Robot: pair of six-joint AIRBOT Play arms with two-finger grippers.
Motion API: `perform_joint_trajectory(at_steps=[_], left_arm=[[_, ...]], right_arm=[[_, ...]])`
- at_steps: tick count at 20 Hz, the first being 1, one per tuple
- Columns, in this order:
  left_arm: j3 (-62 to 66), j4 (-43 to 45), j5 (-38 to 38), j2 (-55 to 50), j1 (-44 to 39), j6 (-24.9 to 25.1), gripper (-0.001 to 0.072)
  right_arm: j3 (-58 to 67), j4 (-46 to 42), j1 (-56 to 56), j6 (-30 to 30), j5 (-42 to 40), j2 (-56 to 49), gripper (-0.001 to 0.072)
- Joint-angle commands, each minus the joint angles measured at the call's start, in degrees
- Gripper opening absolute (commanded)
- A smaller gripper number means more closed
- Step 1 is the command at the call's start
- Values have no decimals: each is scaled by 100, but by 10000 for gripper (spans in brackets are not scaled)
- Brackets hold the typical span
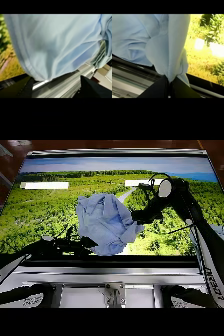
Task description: Fold the shirts.
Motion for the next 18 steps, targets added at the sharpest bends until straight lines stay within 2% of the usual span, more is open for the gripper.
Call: perform_joint_trajectory(at_steps=[1, 4, 8, 11, 15, 18], left_arm=[[234, -654, 348, -245, -304, 153, 439], [474, -758, 466, -369, -538, 223, 39], [684, -758, 457, 157, -560, 852, 35], [964, -737, 964, 1650, -487, 925, 34], [1840, -560, 2236, 3967, 131, 911, 34], [2839, -544, 2920, 5108, 789, 905, 34]], right_arm=[[-2, 2, 4, 22, -15, -4, 76], [-2, 0, 4, 22, -22, -2, 76], [0, 11, 4, 94, -28, 17, 76], [111, 275, 4, 118, -365, 286, 75], [828, 243, 4, 120, -1517, 1231, 75], [1360, 149, 4, 129, -2826, 2223, 75]])
